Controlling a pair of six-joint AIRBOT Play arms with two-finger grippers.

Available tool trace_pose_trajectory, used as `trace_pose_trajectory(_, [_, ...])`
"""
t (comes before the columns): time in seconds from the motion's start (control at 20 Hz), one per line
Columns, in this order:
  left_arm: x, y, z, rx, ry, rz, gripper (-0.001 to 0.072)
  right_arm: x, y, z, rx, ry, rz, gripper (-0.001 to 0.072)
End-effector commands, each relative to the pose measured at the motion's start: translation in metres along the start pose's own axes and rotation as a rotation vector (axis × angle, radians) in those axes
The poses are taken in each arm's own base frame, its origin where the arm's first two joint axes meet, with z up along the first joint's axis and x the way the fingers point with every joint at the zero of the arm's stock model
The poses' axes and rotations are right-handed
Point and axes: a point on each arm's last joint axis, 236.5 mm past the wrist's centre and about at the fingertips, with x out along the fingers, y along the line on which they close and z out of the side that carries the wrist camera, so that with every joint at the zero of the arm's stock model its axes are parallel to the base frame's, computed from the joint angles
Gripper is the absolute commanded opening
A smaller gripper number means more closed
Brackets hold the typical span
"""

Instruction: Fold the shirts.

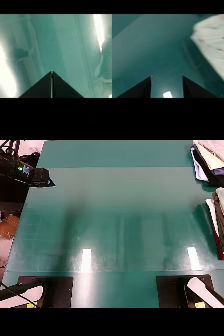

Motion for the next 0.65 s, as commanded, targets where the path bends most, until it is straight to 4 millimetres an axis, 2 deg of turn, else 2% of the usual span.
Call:
trace_pose_trajectory(0.0, [0.0,0.001,0.008,-0.001,-0.032,0.005,0.0025,0.009,0.096,-0.026,-0.149,0.063,0.204,0.039])
trace_pose_trajectory(0.05, [0.0,0.002,0.01,-0.001,-0.042,0.007,0.0025,0.011,0.115,-0.037,-0.191,0.089,0.24,0.0182])
trace_pose_trajectory(0.1, [0.0,0.002,0.012,-0.001,-0.051,0.008,0.0025,0.013,0.129,-0.048,-0.228,0.112,0.266,0.002])
trace_pose_trajectory(0.25, [0.0,0.003,0.018,-0.001,-0.075,0.011,0.0025,0.014,0.157,-0.071,-0.308,0.159,0.313,0.0018])
trace_pose_trajectory(0.35, [-0.001,0.003,0.021,-0.001,-0.089,0.014,0.0025,0.013,0.168,-0.079,-0.331,0.175,0.337,0.0018])
trace_pose_trajectory(0.6, [-0.001,0.003,0.021,-0.001,-0.088,0.013,0.0025,0.013,0.17,-0.085,-0.341,0.193,0.343,0.0018])
